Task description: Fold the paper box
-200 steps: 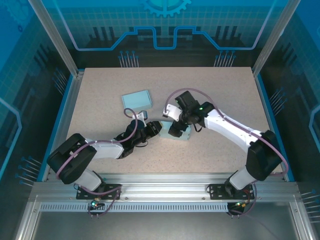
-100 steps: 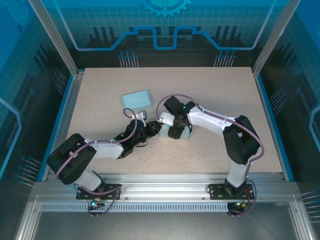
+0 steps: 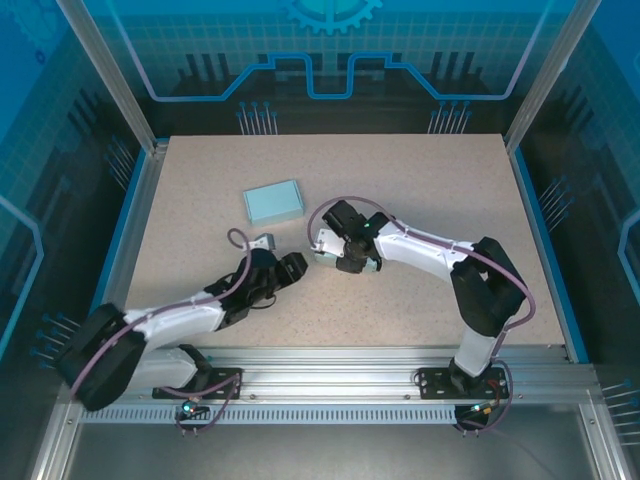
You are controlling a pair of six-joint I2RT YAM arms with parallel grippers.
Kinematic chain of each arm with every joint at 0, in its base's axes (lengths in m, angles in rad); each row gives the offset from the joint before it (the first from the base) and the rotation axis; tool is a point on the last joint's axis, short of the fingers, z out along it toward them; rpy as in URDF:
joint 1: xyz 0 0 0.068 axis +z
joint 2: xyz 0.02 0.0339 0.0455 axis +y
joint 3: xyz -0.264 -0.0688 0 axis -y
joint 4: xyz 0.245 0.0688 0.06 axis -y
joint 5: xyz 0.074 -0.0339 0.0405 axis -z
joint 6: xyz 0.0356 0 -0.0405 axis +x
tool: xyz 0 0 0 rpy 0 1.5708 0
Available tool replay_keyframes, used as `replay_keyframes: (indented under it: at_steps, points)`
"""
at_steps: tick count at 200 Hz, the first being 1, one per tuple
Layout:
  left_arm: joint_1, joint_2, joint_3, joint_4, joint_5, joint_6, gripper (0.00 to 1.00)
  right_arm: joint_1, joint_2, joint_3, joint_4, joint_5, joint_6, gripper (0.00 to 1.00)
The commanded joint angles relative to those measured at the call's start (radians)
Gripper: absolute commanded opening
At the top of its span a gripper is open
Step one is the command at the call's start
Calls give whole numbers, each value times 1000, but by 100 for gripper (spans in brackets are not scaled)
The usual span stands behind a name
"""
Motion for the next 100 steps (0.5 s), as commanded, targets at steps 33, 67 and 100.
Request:
replay_keyframes:
  at_steps: [33, 67, 100]
  points:
    - [28, -499, 1, -479, -362, 145, 69, 28, -13, -50, 328, 257, -68, 27]
    - [43, -639, 13, -566, -429, 201, 74, 32, 103, -59, 567, 410, -182, 20]
    - [45, -646, 8, -573, -433, 198, 77, 30, 224, -73, 785, 459, -307, 22]
